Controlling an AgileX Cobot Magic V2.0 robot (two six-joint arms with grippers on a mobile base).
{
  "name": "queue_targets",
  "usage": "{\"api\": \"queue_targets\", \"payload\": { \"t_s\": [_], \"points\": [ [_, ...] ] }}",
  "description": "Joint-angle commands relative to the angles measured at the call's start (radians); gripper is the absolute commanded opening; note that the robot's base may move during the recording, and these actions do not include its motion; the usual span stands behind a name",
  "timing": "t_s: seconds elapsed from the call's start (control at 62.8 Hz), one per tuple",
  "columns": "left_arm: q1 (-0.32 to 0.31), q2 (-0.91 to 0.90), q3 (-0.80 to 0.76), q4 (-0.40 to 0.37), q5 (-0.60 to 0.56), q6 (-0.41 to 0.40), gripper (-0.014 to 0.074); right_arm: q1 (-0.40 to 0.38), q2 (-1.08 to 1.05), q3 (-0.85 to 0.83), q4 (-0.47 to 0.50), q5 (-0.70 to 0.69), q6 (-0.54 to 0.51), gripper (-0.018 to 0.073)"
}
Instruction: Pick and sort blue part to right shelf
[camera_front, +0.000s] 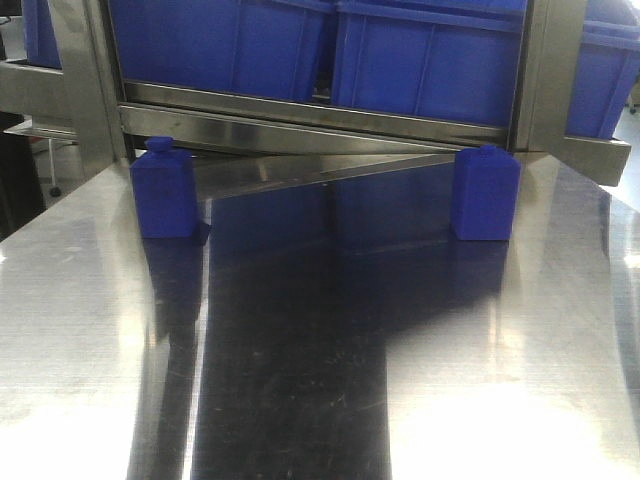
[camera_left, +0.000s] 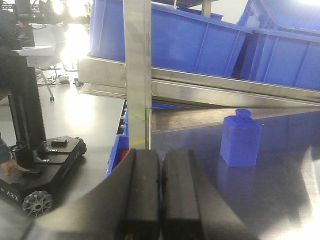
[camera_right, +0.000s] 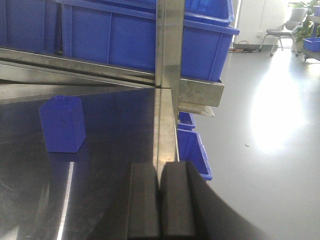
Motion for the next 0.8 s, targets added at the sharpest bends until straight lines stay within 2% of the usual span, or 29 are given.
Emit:
{"api": "queue_targets", "payload": {
  "t_s": [0.0, 0.414, 0.781],
  "points": [
    [-0.006, -0.018, 0.021, -0.008, -0.077, -0.008, 0.0125, 0.001, -0.021, -0.025, 0.000, -0.083, 0.000, 0.0055],
    [-0.006, -0.018, 0.021, -0.008, -0.077, -0.008, 0.0125, 0.001, -0.021, -0.041, 0.000, -0.111, 0.000, 0.0055],
    [-0.006, -0.018, 0.021, -0.008, -0.077, -0.008, 0.0125, 0.001, 0.015, -0.241, 0.000, 0.228, -0.001, 0.0055]
  ]
}}
